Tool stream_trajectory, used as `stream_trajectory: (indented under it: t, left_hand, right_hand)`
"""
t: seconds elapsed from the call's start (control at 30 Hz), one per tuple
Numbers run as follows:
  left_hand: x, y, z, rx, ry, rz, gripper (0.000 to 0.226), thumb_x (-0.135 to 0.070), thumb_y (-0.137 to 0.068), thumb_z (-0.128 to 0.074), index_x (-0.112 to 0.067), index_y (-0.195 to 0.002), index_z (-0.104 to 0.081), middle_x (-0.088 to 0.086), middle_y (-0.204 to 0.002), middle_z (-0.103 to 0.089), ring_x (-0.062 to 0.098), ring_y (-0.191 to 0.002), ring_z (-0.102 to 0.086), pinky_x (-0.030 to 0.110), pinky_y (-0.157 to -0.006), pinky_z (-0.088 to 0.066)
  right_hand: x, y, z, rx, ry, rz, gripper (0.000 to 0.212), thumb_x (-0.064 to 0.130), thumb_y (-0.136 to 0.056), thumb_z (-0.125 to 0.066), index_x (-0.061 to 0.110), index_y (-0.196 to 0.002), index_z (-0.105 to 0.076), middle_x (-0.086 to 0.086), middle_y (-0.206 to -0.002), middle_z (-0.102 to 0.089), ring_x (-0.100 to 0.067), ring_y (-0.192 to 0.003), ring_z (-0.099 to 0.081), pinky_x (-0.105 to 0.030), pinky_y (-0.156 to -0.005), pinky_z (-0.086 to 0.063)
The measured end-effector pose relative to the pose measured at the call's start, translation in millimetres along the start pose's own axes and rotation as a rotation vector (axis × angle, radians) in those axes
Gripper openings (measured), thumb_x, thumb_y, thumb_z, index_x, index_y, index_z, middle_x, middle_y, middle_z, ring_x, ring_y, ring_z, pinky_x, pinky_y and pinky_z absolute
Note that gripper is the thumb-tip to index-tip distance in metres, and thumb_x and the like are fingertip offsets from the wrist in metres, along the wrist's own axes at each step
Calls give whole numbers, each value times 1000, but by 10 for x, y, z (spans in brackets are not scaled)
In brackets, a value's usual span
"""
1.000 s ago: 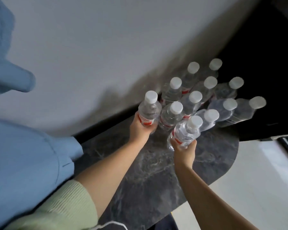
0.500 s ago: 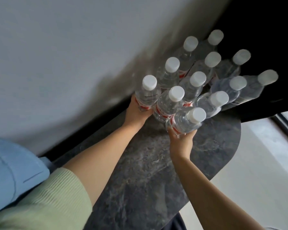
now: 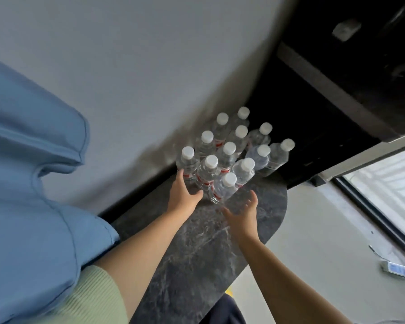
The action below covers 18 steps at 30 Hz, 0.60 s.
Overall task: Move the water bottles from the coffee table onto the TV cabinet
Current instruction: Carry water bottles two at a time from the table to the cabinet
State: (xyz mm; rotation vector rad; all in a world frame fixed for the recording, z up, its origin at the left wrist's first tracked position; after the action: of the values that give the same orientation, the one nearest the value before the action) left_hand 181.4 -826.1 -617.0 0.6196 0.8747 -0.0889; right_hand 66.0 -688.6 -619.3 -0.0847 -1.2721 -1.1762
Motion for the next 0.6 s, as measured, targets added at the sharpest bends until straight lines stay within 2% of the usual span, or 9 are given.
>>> stream_trajectory:
  t: [0.13, 0.23, 0.37, 0.5, 0.6]
  left_hand:
    - [-473, 384, 27, 92, -181, -107, 88, -31, -82, -72, -24, -151, -18, 5, -150, -35, 22, -136, -38, 37, -106, -39]
    - [-913, 637, 119, 91, -258, -215, 82, -33, -83, -70, -22, -149, -23, 6, -148, -38, 23, -128, -46, 37, -102, -43]
    - [-1556, 949, 325, 86, -385, -352, 82, -35, -84, -68, -24, -150, -20, 8, -147, -38, 27, -127, -46, 41, -98, -44]
    - [-2045, 1207, 485, 61, -569, -505, 81, -39, -83, -69, -20, -149, -26, 11, -144, -43, 30, -125, -46, 44, -100, -43]
    - [-2333, 1394, 610, 3, -726, -551, 82, -43, -84, -67, -21, -149, -23, 9, -146, -39, 30, -132, -40, 47, -104, -39]
  right_hand:
    - [445, 302, 397, 62, 164, 87, 102, 18, -77, -80, 23, -152, -11, -8, -156, -22, -24, -142, -28, -35, -109, -32]
    - [783, 457, 737, 77, 296, 176, 99, 24, -78, -79, 22, -152, -12, -10, -155, -24, -26, -140, -30, -39, -108, -35]
    - [1305, 597, 1148, 81, 584, 303, 90, 32, -81, -75, 19, -151, -19, -10, -151, -31, -29, -136, -34, -40, -106, -36]
    - [1774, 759, 1400, 87, 910, 417, 81, 34, -83, -68, 21, -149, -24, -8, -151, -30, -31, -140, -28, -51, -112, -29]
    - [2041, 859, 1549, 85, 1051, 491, 65, 30, -86, -62, 20, -144, -33, -6, -147, -34, -29, -137, -32, -54, -111, -29]
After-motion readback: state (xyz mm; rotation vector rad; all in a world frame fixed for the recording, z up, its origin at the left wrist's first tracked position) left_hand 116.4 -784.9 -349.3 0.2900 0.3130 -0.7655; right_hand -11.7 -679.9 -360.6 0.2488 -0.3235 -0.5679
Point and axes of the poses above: each hand's wrist, its own y-axis away from the middle knuckle, its own z-axis out of the back of the hand, x = y × z, the point moved 3 cm from there along -y, towards the middle knuckle
